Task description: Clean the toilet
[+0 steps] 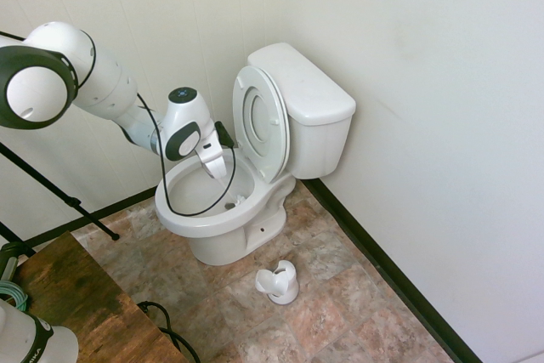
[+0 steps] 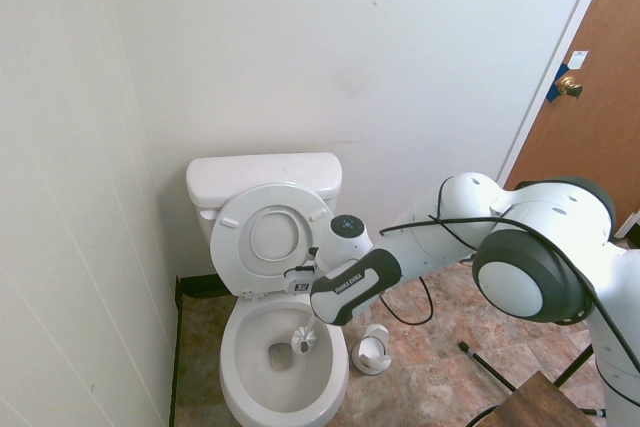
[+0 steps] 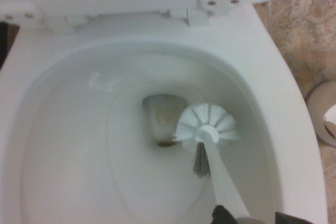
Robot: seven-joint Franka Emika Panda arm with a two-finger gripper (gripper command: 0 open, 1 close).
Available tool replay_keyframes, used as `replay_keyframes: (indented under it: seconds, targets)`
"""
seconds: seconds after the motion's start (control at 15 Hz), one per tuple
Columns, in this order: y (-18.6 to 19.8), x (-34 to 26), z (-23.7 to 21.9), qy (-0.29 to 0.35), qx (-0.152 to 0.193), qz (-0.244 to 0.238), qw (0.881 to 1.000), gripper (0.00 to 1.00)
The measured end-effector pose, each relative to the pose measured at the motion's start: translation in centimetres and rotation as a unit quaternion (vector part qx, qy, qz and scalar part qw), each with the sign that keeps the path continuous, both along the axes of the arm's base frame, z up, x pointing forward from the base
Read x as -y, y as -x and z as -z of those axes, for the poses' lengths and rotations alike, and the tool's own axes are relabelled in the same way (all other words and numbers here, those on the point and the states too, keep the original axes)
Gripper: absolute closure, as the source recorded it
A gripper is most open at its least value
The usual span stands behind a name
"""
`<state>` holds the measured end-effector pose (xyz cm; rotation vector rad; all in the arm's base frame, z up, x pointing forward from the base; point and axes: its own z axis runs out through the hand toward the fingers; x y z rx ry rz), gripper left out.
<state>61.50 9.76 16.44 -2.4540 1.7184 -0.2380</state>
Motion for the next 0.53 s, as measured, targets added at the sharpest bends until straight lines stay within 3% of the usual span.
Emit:
replay_keyframes:
  seconds: [0.33, 0.53]
  targets:
    - [-6.1, -5.3, 0.9, 0.003, -0.001, -0.022, 1.000, 1.00]
    - [-6.6, -11.3, 0.3, 0.006, 0.007, -0.047, 0.999, 1.00]
